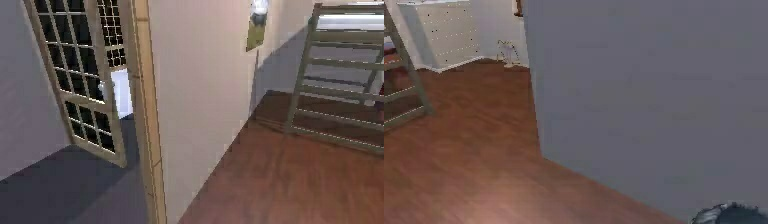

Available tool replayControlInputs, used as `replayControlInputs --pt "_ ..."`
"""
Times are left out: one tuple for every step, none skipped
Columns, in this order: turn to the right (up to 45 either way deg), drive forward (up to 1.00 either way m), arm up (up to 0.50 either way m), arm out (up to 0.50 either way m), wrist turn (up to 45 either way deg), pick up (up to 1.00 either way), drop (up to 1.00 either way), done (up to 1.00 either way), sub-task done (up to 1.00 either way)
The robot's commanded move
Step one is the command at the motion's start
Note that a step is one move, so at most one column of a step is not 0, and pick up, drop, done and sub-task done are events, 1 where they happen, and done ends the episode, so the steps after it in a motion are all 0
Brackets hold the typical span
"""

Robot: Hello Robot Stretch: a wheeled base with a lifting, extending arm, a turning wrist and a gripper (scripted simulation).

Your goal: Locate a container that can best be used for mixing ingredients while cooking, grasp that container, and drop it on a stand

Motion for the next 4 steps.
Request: replayControlInputs --pt "-33.0 0.0 0.0 0.0 0.0 0.0 0.0 0.0 0.0" --pt "0.0 1.0 0.0 0.0 0.0 0.0 0.0 0.0 0.0" --pt "45.0 0.0 0.0 0.0 0.0 0.0 0.0 0.0 0.0" --pt "15.0 0.0 0.0 0.0 0.0 0.0 0.0 0.0 0.0"
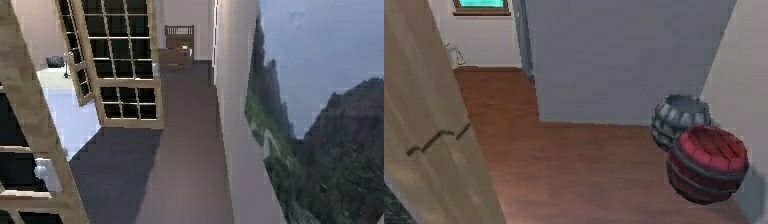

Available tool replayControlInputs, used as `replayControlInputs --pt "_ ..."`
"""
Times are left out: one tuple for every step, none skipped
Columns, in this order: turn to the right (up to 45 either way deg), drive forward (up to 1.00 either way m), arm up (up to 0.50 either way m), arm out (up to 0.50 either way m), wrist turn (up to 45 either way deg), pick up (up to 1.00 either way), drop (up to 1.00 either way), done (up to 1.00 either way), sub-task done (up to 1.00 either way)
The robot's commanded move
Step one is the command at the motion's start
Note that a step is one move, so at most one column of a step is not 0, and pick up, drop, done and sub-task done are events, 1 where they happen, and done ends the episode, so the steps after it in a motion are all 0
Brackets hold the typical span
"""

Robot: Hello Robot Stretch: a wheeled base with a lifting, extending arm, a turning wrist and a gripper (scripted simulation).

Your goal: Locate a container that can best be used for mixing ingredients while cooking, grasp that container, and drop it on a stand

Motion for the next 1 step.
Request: replayControlInputs --pt "0.0 1.0 0.0 0.0 0.0 0.0 0.0 0.0 0.0"
